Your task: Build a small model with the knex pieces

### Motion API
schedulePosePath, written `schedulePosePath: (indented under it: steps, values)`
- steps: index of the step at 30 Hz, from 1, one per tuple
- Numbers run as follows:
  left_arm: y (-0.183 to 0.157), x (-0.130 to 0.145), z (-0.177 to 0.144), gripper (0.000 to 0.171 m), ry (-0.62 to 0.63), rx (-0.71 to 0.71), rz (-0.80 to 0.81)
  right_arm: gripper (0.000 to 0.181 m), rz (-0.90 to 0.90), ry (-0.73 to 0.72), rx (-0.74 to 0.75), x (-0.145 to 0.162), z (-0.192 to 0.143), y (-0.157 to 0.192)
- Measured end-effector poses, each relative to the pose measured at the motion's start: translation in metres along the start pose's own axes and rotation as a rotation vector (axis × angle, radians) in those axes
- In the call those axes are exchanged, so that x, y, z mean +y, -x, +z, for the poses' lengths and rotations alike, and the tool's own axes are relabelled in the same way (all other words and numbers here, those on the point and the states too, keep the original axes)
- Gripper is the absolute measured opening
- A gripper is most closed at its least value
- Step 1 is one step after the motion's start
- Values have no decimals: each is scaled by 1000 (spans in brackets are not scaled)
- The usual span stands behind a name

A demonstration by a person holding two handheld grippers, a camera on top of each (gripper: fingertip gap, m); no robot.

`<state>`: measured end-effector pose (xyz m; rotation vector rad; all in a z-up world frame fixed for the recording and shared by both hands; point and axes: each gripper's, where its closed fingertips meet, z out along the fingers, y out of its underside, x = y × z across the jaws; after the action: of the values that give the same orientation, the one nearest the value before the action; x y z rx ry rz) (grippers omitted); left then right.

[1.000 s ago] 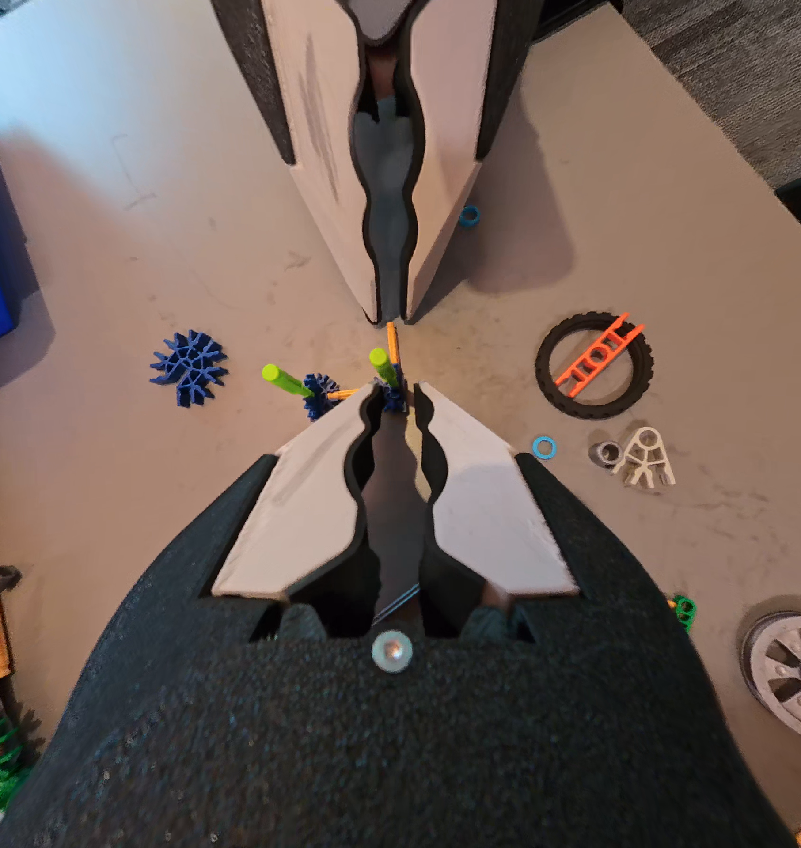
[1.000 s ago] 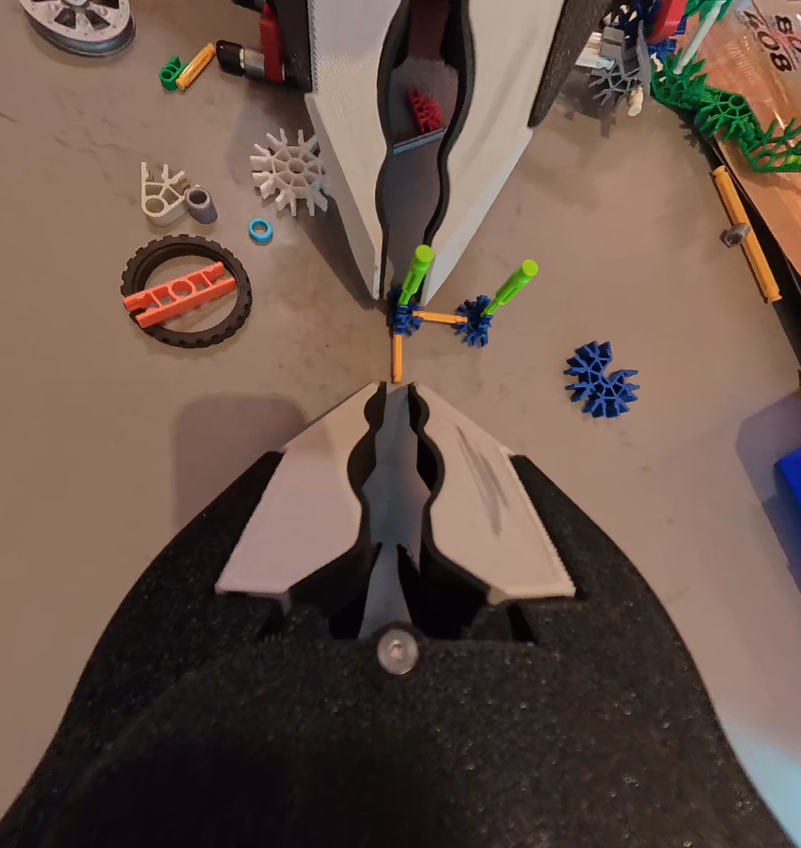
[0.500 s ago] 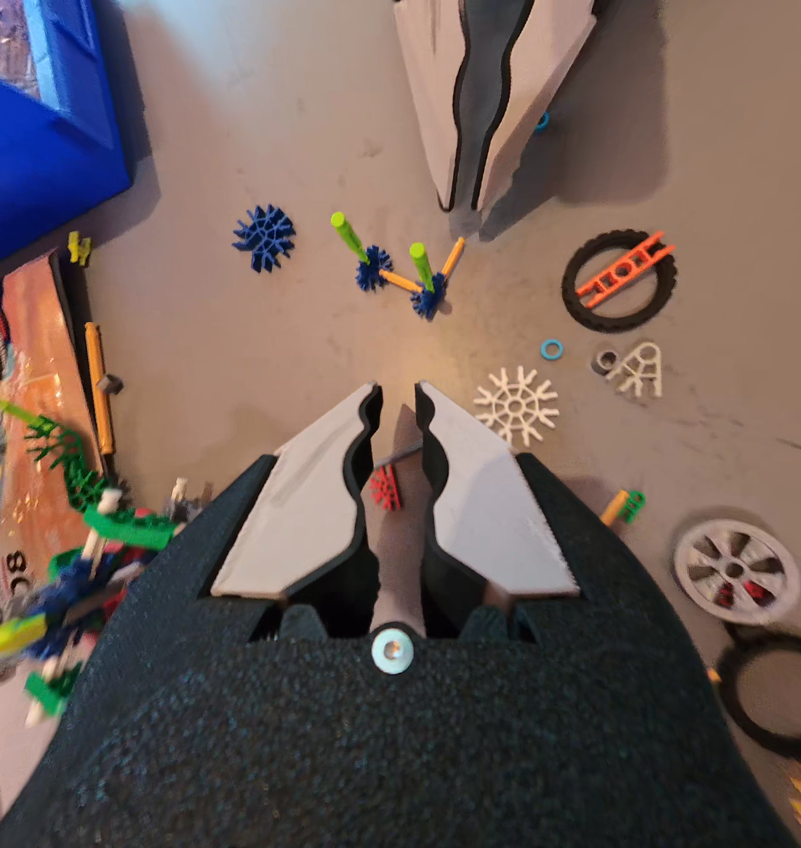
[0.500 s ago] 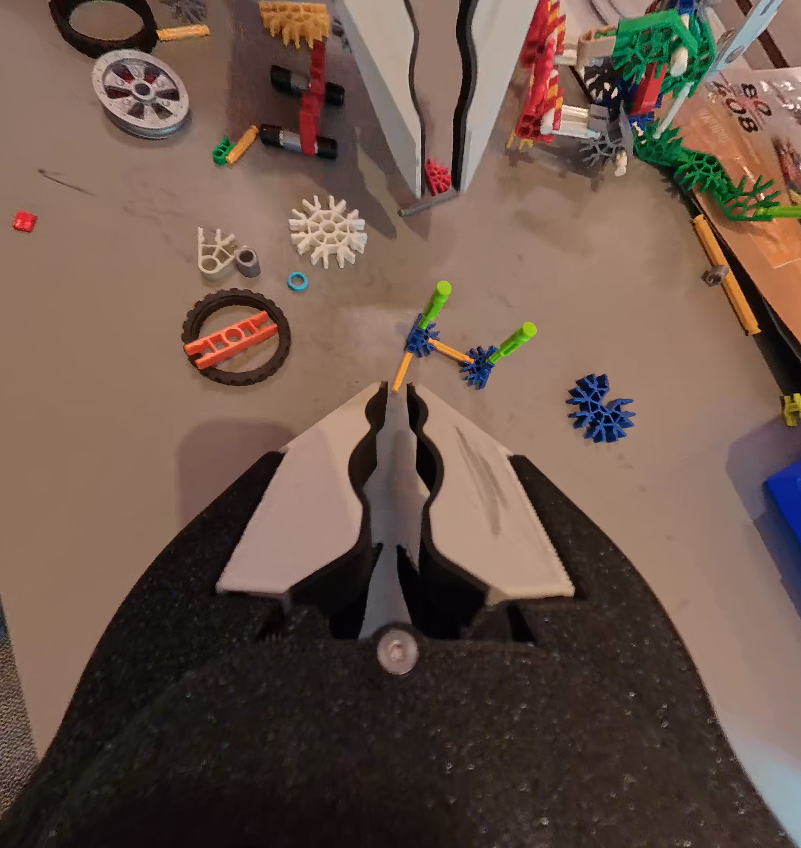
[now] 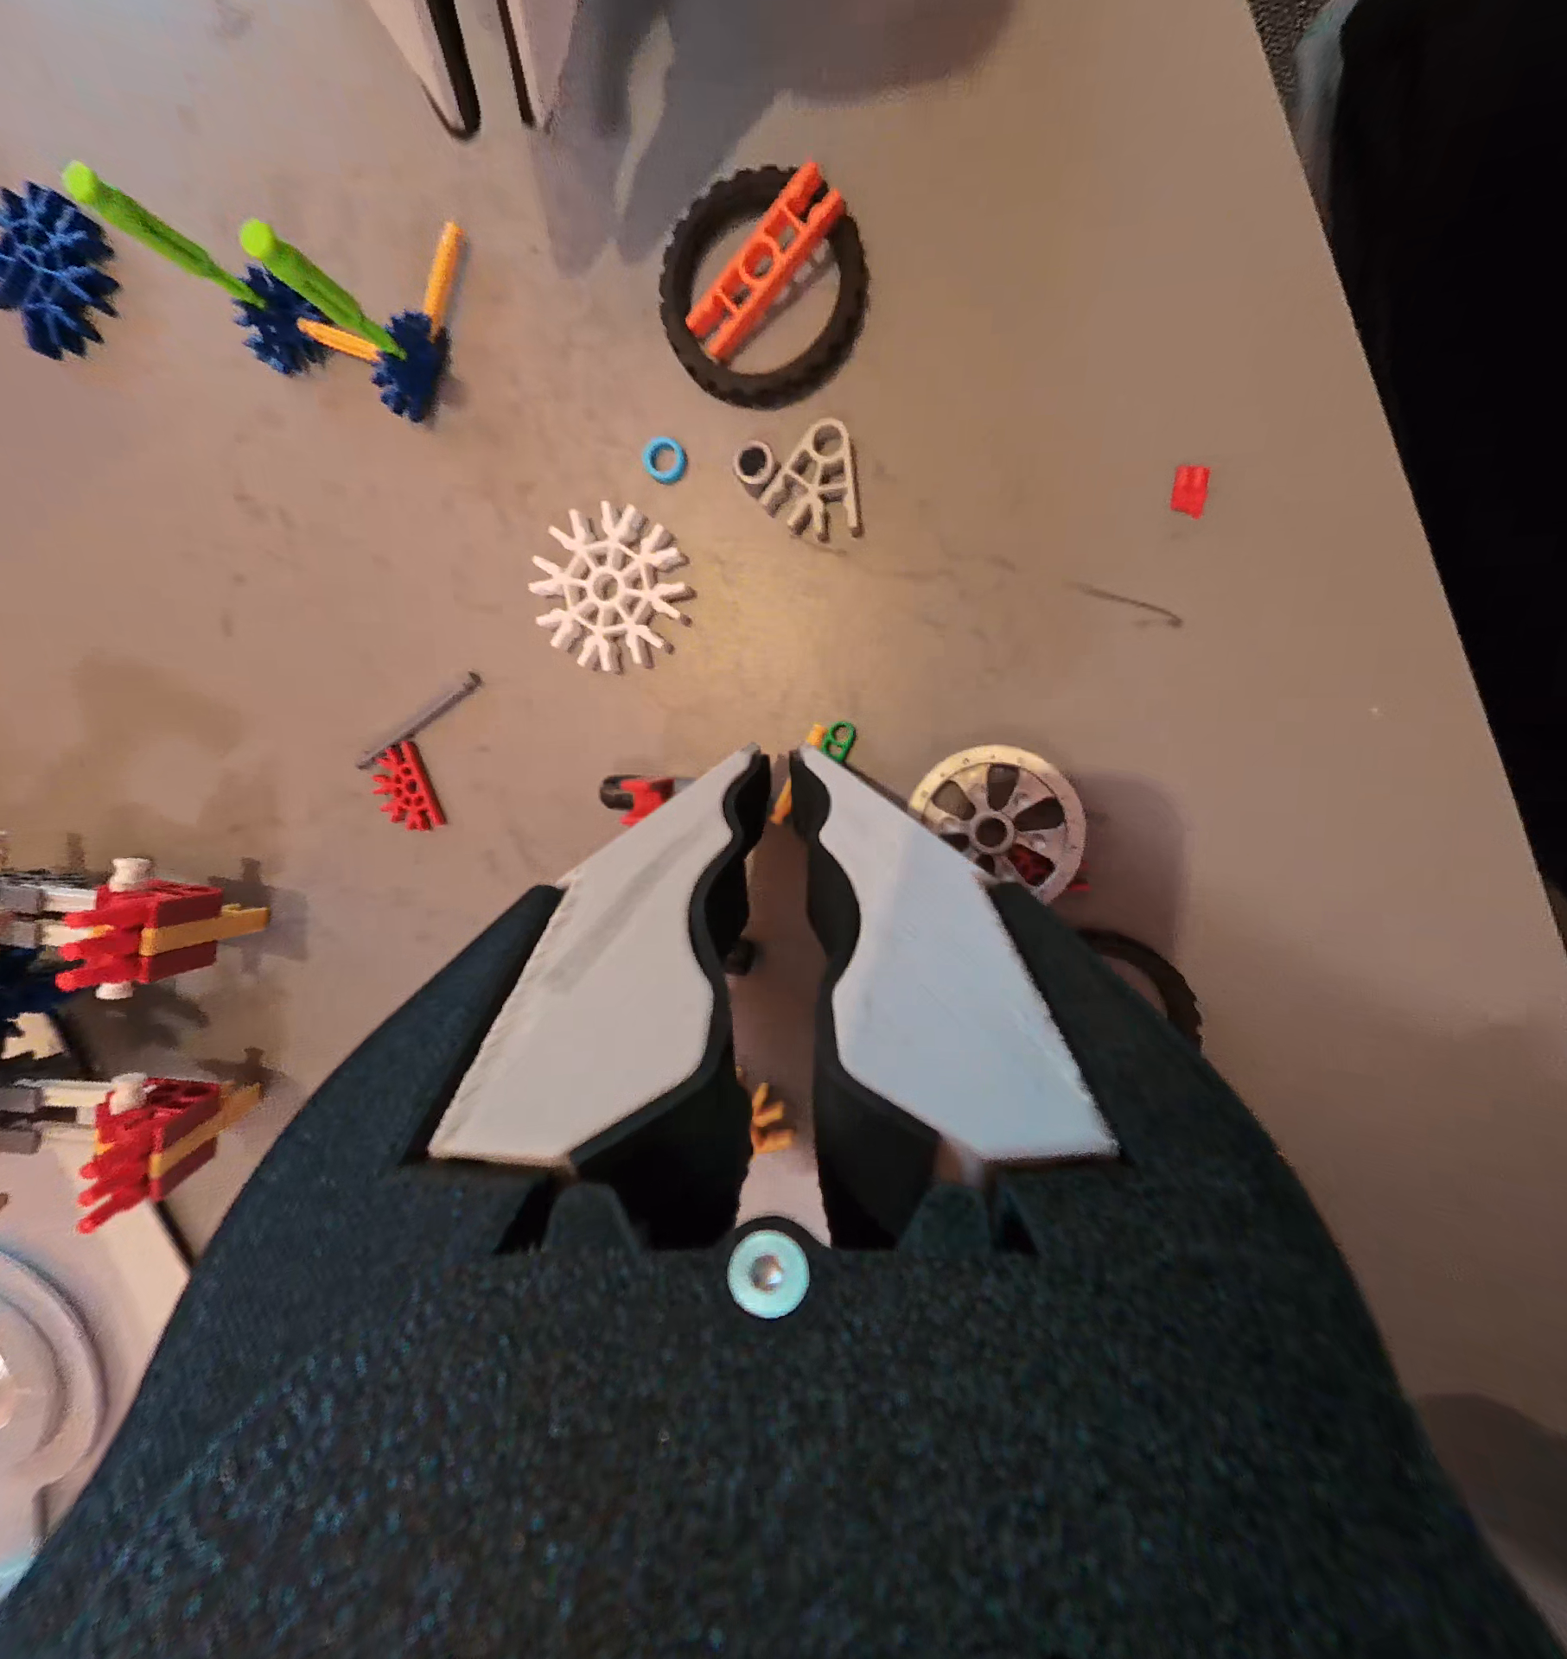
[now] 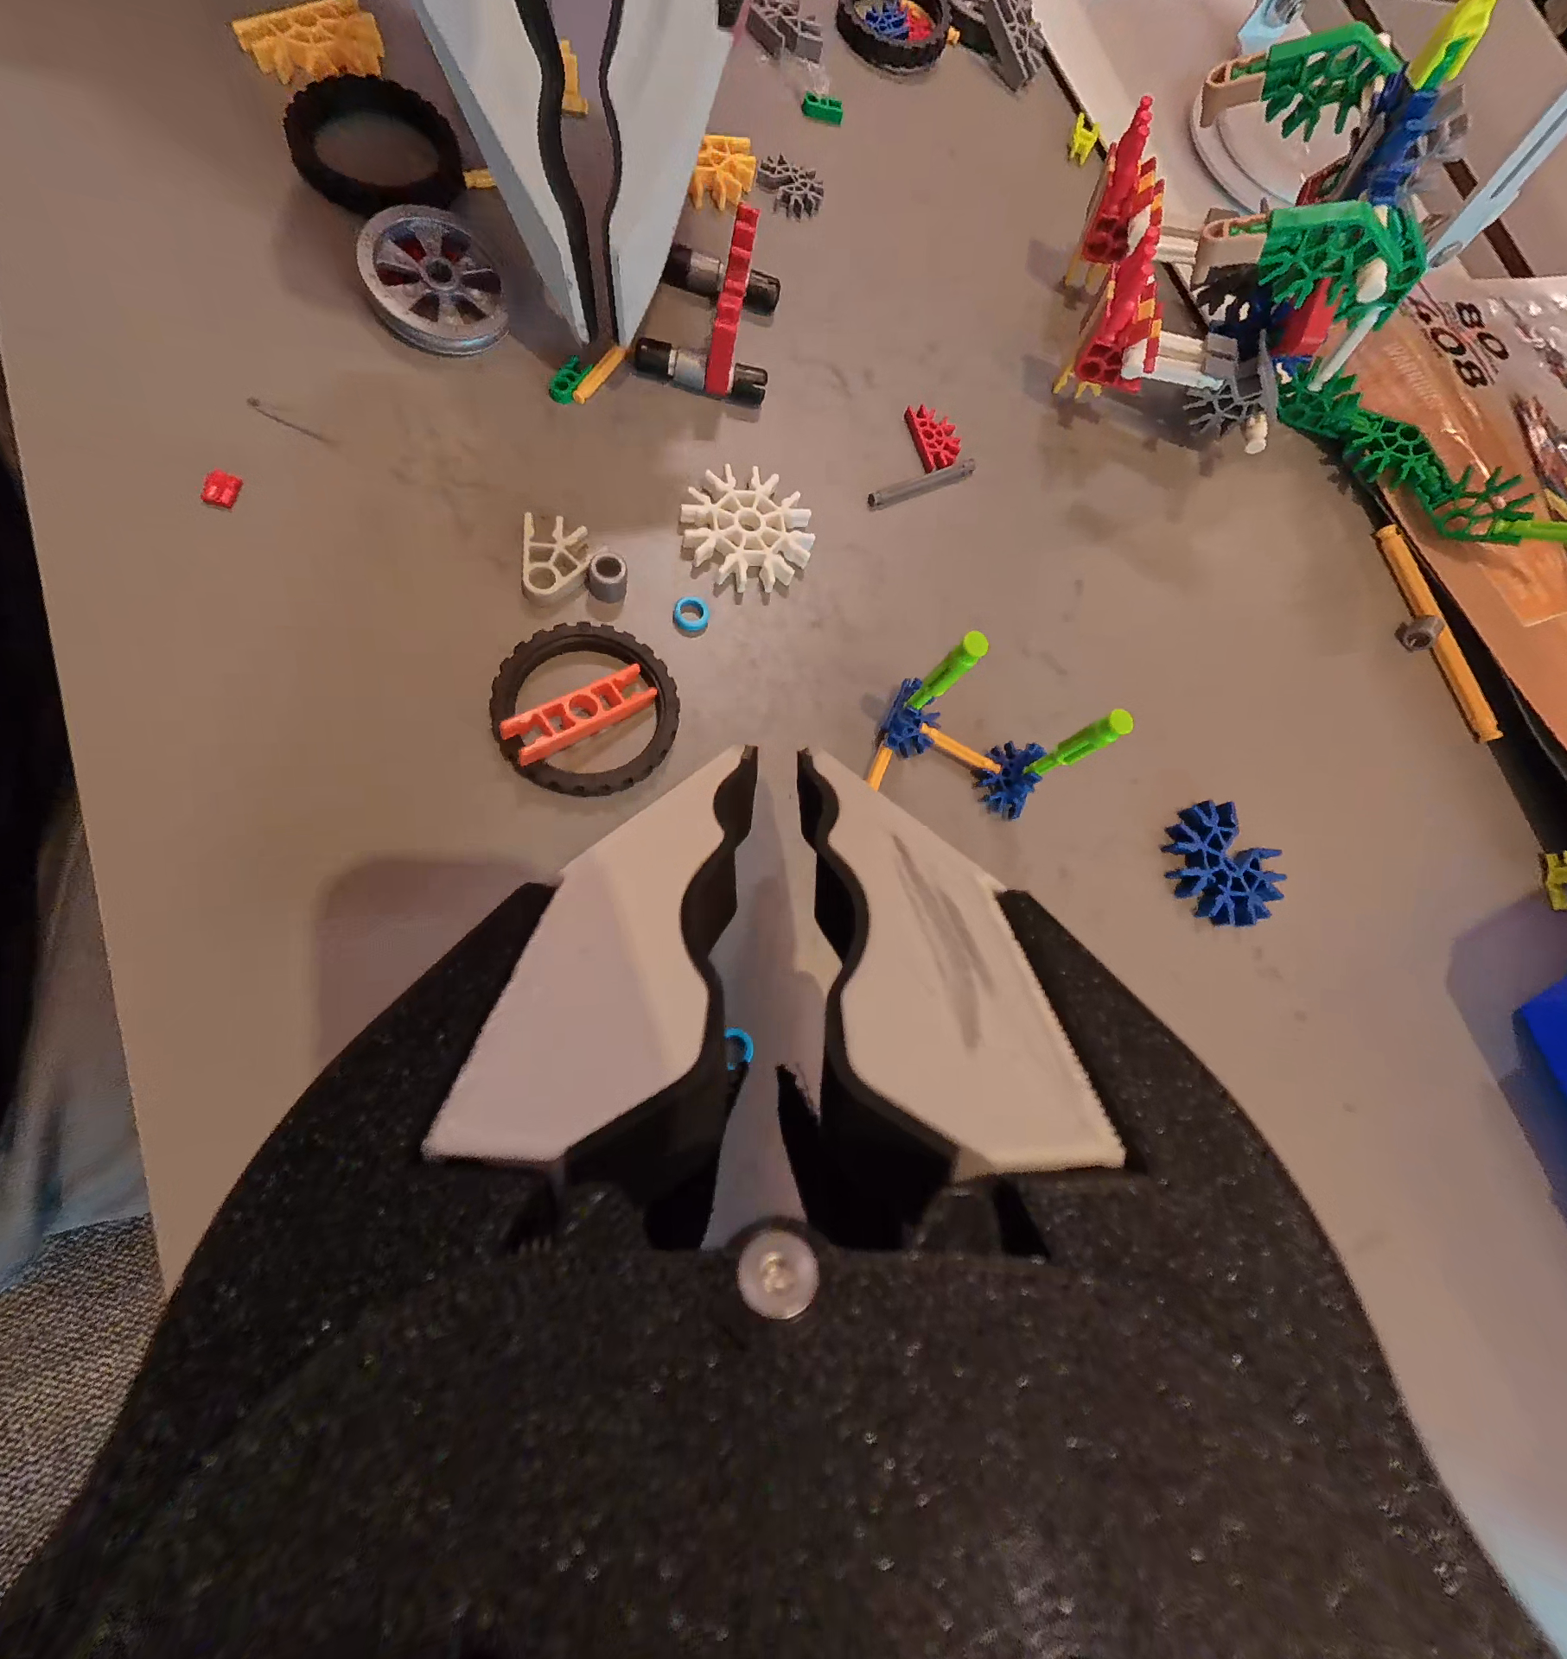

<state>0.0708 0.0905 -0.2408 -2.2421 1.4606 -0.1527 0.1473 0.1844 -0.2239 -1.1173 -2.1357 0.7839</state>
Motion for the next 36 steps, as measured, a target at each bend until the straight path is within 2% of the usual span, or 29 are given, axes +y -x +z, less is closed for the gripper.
schedulePosePath:
  steps: [6, 25, 30, 36]
  values:
    - [-6, 12, 6, 5, 1, 22, -20, 8, 10, -7, 5, 7, -8, 1]
    - [3, 6, 5, 0, -97, -68, -32, 8, -5, -37, -4, 1, -8, 9]
    - [-1, 7, 10, 7, -74, -42, -11, 8, -9, -40, -10, -1, -6, 10]
    - [-1, 3, 13, 6, -91, -25, -12, 8, -13, -39, -25, -2, -2, 11]
